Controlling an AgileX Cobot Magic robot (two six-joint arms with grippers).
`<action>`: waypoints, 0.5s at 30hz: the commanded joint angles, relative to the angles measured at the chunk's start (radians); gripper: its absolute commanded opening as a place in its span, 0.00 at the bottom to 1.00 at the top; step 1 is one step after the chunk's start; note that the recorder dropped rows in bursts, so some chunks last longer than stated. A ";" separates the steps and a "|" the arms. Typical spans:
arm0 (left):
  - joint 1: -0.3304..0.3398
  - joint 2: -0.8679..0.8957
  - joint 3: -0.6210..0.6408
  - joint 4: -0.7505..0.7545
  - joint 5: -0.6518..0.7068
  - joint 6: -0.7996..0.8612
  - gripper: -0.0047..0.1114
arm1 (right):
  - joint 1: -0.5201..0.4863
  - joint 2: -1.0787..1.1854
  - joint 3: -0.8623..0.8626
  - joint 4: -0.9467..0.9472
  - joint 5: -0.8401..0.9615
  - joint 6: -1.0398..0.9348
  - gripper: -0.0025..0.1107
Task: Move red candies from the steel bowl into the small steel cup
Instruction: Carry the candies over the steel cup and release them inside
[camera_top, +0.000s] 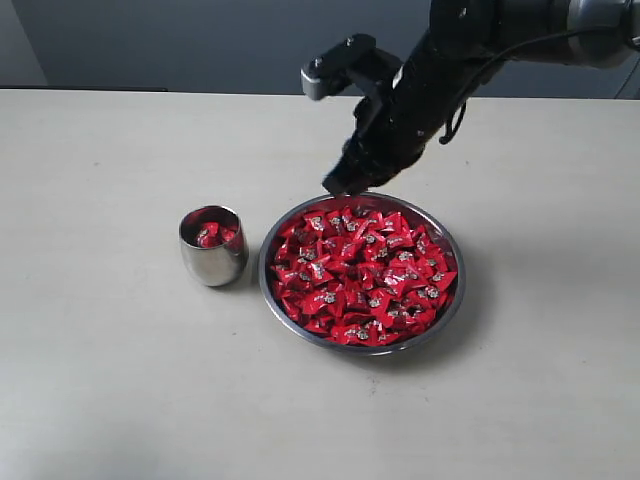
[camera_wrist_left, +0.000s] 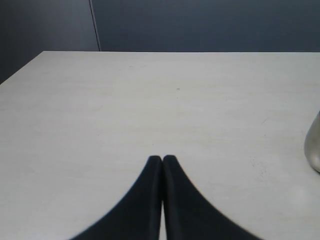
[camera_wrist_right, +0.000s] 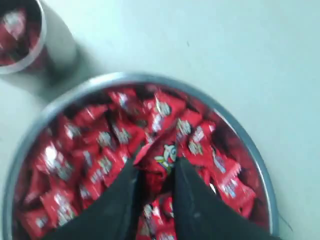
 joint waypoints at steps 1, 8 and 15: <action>-0.010 -0.005 0.005 -0.001 -0.008 -0.001 0.04 | 0.009 0.020 -0.075 0.324 -0.063 -0.140 0.02; -0.010 -0.005 0.005 -0.001 -0.008 -0.001 0.04 | 0.142 0.142 -0.209 0.383 -0.042 -0.175 0.02; -0.010 -0.005 0.005 -0.001 -0.008 -0.001 0.04 | 0.196 0.243 -0.284 0.383 -0.017 -0.173 0.02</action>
